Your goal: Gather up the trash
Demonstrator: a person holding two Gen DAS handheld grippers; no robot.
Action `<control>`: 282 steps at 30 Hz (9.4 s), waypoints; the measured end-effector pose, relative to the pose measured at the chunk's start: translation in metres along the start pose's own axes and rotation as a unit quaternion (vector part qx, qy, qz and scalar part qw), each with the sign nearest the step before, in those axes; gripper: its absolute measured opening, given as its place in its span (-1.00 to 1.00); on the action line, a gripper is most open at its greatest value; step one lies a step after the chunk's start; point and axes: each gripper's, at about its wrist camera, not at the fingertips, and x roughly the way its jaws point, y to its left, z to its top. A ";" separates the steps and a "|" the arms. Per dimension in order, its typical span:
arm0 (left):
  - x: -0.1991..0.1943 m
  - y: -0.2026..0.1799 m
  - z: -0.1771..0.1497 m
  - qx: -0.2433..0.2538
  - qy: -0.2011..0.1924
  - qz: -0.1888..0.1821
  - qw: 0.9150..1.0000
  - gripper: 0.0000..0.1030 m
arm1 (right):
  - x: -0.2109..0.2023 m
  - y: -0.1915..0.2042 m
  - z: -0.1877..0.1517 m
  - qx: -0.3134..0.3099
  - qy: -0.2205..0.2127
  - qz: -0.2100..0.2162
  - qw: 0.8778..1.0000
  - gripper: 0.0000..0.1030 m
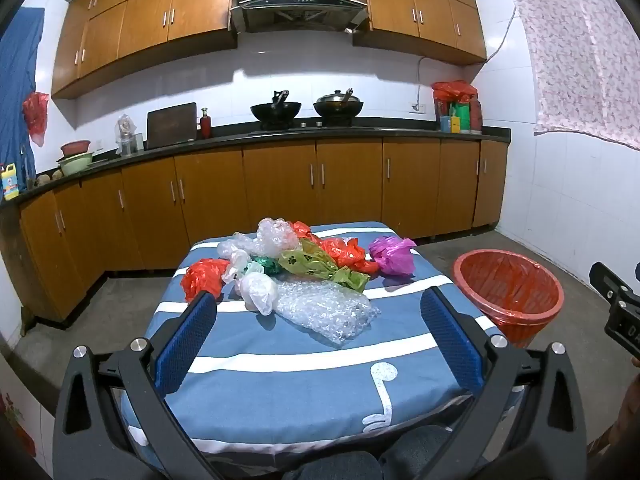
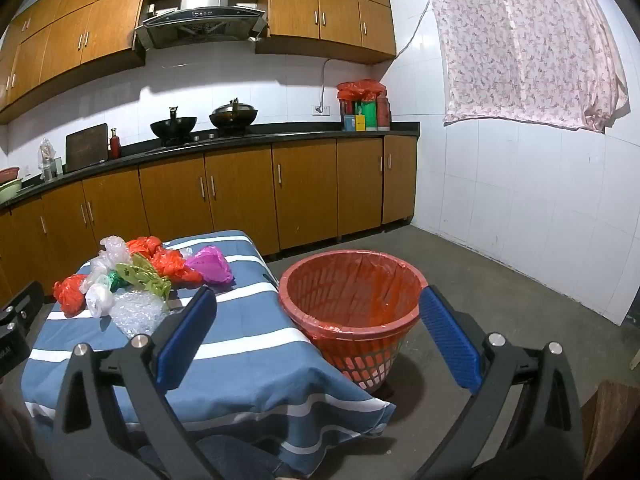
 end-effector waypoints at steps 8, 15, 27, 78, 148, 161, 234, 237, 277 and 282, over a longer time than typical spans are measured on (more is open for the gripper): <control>-0.001 -0.001 0.000 -0.001 0.000 -0.001 1.000 0.96 | 0.000 0.000 0.000 0.000 0.000 0.000 1.000 0.92; 0.000 0.000 0.000 -0.003 0.002 -0.001 1.000 0.96 | 0.000 -0.001 0.001 0.000 0.000 0.000 1.000 0.92; 0.000 0.000 0.000 -0.003 0.002 -0.002 1.000 0.96 | 0.000 0.000 0.001 0.000 0.000 0.000 1.000 0.92; 0.000 0.000 0.000 -0.003 0.003 -0.002 1.000 0.96 | 0.002 0.000 -0.001 0.000 0.002 0.000 1.000 0.92; 0.279 0.190 -0.018 -0.077 0.201 0.090 0.972 0.37 | 0.359 0.185 -0.002 -0.061 0.200 0.118 0.971 -0.01; 0.278 0.198 -0.012 -0.089 0.195 0.071 0.974 -0.26 | 0.343 0.177 0.000 -0.055 0.196 0.134 0.970 -0.15; 0.245 -0.216 0.045 0.035 0.152 -0.243 0.957 0.42 | 0.281 -0.131 0.028 0.116 0.135 -0.015 0.984 0.27; 0.240 -0.198 0.049 0.025 0.143 -0.227 0.963 0.45 | 0.277 -0.125 0.031 0.112 0.133 -0.013 0.985 0.27; 0.270 0.110 -0.029 -0.092 0.234 0.061 0.966 0.23 | 0.260 0.162 0.018 -0.069 0.144 0.177 0.971 0.27; 0.272 0.121 -0.031 -0.117 0.237 0.041 0.964 -0.08 | 0.273 0.177 0.016 -0.073 0.154 0.185 0.968 0.27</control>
